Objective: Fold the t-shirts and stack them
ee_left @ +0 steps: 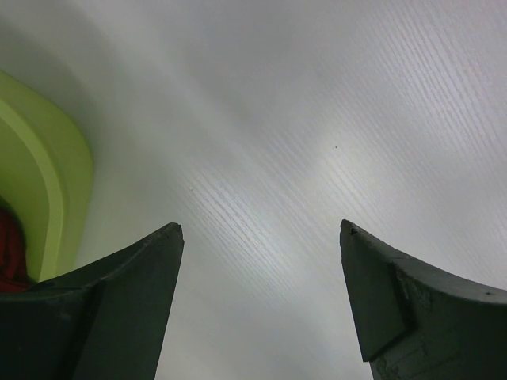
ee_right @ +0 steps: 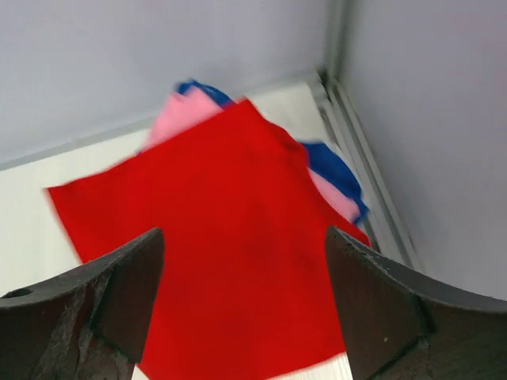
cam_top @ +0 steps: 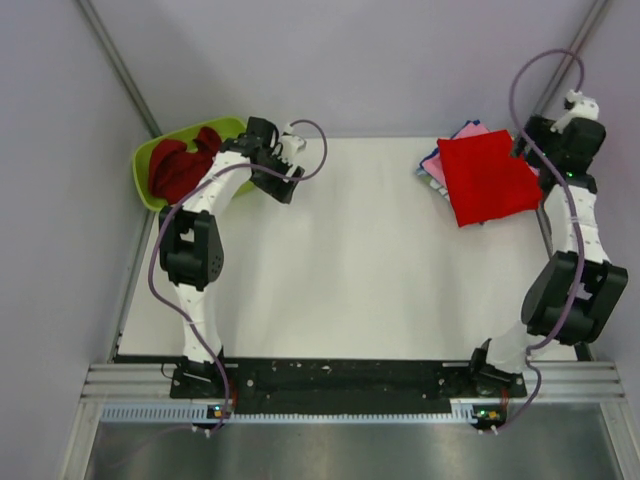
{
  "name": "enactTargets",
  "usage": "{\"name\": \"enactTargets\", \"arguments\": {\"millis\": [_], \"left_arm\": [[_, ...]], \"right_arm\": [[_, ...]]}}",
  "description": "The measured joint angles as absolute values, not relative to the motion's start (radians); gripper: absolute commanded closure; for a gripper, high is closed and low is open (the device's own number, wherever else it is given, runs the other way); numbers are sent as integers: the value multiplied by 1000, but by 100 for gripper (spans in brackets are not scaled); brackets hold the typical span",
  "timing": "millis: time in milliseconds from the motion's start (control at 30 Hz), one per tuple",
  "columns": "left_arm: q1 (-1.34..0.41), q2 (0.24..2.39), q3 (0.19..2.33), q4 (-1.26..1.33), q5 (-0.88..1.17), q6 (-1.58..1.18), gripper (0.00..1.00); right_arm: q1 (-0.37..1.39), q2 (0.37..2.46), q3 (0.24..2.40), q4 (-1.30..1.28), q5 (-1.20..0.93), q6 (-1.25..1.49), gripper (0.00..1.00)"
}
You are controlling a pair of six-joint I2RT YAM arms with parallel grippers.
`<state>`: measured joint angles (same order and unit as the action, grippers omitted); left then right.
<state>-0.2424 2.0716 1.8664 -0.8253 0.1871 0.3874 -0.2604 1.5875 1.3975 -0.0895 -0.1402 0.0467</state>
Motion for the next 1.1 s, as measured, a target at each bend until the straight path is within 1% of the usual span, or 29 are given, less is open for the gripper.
{"name": "enactTargets", "arguments": {"millis": [100,233,333,400,600,667,700,733,800,867,900,967,1000,1033,1100], "left_arm": [[-242,2072,1866,-826,194,387,16],[-242,2071,1866,-826,199,387,16],[-242,2072,1864,-826,201,387,16],[-242,2072,1859,-825,202,387,16],[-242,2072,1837,-825,200,390,16],[-242,2072,1837,-823,196,393,16],[-242,2072,1837,-823,194,395,16],[-242,2072,1837,-823,193,396,16],[-242,2072,1837,-823,193,398,16],[-242,2072,1837,-821,193,401,16],[-242,2072,1837,-820,193,402,16],[-242,2072,1837,-818,193,405,16],[-242,2072,1837,-818,193,406,16],[-242,2072,1837,-817,193,407,16],[-242,2076,1837,-816,194,410,16]], "right_arm": [[-394,1595,1299,-89,-156,186,20],[-471,1625,1208,-98,-186,303,19],[-509,1647,1185,-85,-223,373,20],[-526,1666,1184,-54,-246,404,23],[-555,1756,1207,17,-317,478,38],[-555,1790,1219,14,-323,509,39],[-555,1801,1223,12,-324,520,41],[-555,1814,1233,4,-326,534,48],[-555,1841,1250,4,-336,564,70],[-555,1856,1253,9,-348,599,87],[-555,1861,1253,8,-348,617,91],[-554,1866,1252,6,-332,654,92],[-554,1866,1251,6,-321,664,90],[-553,1865,1248,11,-303,682,82],[-550,1858,1227,28,-268,722,59]]}}
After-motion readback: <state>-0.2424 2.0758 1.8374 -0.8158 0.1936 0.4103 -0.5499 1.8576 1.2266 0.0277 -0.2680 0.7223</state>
